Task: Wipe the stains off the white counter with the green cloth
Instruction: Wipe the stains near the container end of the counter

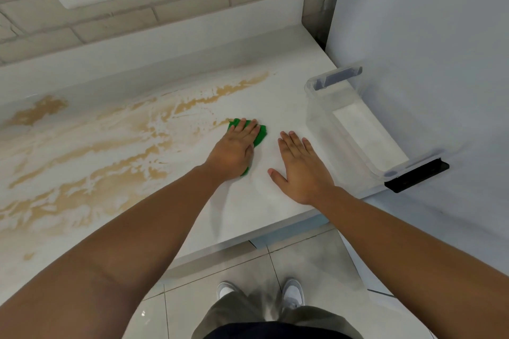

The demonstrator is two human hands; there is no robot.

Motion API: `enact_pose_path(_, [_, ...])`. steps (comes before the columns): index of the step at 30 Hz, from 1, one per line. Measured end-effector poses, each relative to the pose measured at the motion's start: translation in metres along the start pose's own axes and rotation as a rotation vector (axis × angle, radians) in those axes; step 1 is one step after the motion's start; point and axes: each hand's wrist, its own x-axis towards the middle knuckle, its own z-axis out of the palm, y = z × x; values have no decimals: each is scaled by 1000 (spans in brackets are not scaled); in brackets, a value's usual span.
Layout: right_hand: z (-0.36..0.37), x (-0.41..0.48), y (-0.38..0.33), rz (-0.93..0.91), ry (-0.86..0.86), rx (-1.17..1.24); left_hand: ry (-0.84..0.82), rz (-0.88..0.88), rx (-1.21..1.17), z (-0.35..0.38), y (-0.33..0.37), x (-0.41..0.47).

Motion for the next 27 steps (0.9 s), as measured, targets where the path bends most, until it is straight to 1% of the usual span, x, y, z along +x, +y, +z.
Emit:
enact_pose_path(5, [0,-1,-1,0,38,46,-36,223,-46,4,3,-42])
enact_pose_path(8, [-1,-3,-5,8,79,69,-59,294,-50,0,4,-76])
enact_pose_path(10, [1,-8,-6,30,111,96,-68,301,-48,-2,-2,-98])
enact_pose_path(13, [4,-20,-10,79,133,128,-69,239,-45,-8,-17,-109])
enact_pose_path(18, [5,-51,-15,200,128,45,-18,-43,-19,-9,-22,-58])
enact_pose_path(19, [6,-58,-15,222,119,30,-11,-76,-18,-9,-20,-45])
enact_pose_path(21, [11,-71,-15,218,107,10,-13,-91,-1,-8,-13,-20])
enact_pose_path(27, [23,-103,-13,171,139,22,-58,2,47,3,12,39])
